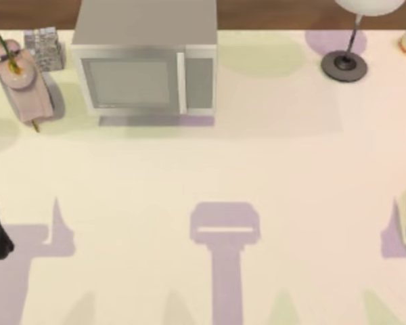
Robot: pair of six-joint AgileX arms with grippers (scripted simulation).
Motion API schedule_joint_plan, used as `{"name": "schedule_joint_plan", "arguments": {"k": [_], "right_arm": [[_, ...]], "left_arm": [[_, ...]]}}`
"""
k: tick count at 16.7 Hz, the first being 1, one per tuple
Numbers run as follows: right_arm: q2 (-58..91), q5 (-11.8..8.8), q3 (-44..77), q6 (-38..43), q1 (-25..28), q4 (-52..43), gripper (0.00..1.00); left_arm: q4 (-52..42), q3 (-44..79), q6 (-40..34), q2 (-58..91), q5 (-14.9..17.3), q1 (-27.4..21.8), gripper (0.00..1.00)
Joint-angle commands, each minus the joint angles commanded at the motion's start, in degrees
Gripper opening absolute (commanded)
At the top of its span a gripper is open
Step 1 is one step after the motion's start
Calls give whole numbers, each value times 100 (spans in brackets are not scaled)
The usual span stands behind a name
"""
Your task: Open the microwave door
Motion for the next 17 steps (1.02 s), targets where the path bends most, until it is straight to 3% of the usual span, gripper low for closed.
{"name": "schedule_joint_plan", "arguments": {"k": [4, 8, 17], "right_arm": [[0, 0, 0, 0, 0, 0, 100], [0, 0, 0, 0, 0, 0, 100], [0, 0, 0, 0, 0, 0, 100]], "left_arm": [[-89, 168, -56, 178, -50, -84, 100], [-526, 1123, -393, 1266, -331, -525, 100], [-1790, 5080, -1832, 6294, -1333, -2157, 100]]}}
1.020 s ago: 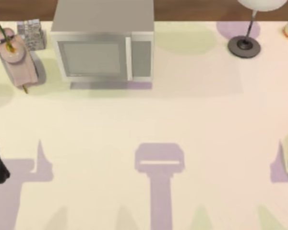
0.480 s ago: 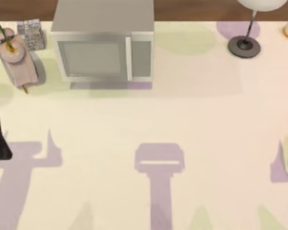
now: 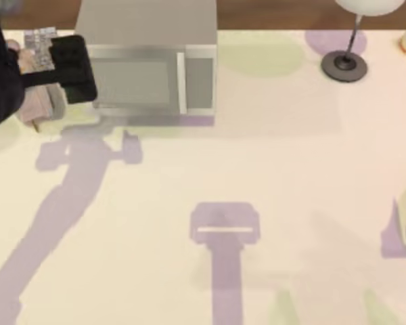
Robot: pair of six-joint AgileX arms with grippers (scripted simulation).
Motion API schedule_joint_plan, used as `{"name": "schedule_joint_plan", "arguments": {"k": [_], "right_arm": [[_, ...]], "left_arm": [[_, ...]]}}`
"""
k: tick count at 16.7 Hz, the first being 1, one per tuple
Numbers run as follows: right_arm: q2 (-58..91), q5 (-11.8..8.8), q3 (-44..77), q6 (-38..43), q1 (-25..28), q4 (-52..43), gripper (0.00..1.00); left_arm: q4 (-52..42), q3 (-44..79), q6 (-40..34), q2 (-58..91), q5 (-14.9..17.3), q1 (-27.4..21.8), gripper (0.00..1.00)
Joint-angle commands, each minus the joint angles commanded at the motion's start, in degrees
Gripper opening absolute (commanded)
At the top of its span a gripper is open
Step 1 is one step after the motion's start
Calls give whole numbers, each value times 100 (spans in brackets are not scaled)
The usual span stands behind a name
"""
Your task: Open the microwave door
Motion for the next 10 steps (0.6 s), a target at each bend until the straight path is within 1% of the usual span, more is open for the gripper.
{"name": "schedule_joint_plan", "arguments": {"k": [5, 8, 10], "right_arm": [[0, 0, 0, 0, 0, 0, 100], [0, 0, 0, 0, 0, 0, 100], [0, 0, 0, 0, 0, 0, 100]], "left_arm": [[-673, 2023, -738, 2704, -516, -851, 100], [-1039, 2853, -1043, 3816, -747, -1234, 100], [-1223, 3220, -1176, 4290, -851, -1407, 100]]}}
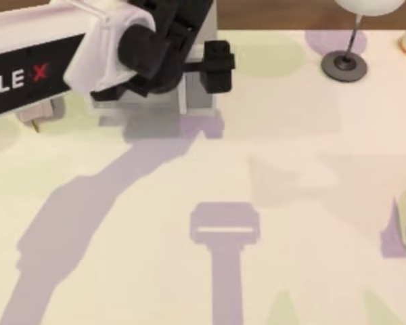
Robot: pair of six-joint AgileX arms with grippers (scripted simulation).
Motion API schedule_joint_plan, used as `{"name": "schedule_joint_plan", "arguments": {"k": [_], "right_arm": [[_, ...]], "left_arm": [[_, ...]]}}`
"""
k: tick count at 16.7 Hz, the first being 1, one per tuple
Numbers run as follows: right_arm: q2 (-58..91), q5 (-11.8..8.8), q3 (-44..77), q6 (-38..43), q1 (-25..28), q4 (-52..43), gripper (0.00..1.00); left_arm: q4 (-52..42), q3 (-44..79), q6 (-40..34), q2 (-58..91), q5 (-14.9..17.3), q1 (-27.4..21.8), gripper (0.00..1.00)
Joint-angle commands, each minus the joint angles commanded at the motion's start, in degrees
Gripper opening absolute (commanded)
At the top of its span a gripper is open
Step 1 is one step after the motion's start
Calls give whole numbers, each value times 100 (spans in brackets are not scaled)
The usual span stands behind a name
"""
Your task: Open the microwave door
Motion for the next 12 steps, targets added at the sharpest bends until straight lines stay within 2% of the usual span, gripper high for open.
{"name": "schedule_joint_plan", "arguments": {"k": [8, 12], "right_arm": [[0, 0, 0, 0, 0, 0, 100], [0, 0, 0, 0, 0, 0, 100]], "left_arm": [[-89, 205, -63, 283, -48, -73, 100], [402, 411, 110, 940, 66, 104, 100]]}}
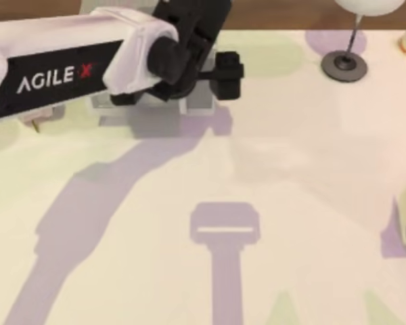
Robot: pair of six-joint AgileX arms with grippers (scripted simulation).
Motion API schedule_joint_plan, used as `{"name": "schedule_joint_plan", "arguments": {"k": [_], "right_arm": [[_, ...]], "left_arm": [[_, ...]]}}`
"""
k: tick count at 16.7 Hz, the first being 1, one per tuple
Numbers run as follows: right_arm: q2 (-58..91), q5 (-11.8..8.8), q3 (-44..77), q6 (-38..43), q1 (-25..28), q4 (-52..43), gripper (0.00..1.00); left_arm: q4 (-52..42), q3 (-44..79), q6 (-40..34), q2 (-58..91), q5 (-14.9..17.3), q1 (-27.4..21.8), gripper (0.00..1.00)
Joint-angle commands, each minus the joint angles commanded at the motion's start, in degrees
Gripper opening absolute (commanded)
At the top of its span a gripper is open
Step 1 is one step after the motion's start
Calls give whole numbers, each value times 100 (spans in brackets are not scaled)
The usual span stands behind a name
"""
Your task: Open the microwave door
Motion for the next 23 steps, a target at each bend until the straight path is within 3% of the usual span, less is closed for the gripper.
{"name": "schedule_joint_plan", "arguments": {"k": [7, 20, 23], "right_arm": [[0, 0, 0, 0, 0, 0, 100], [0, 0, 0, 0, 0, 0, 100], [0, 0, 0, 0, 0, 0, 100]], "left_arm": [[483, 167, 170, 575, 120, 190, 100], [483, 167, 170, 575, 120, 190, 2], [483, 167, 170, 575, 120, 190, 0]]}}
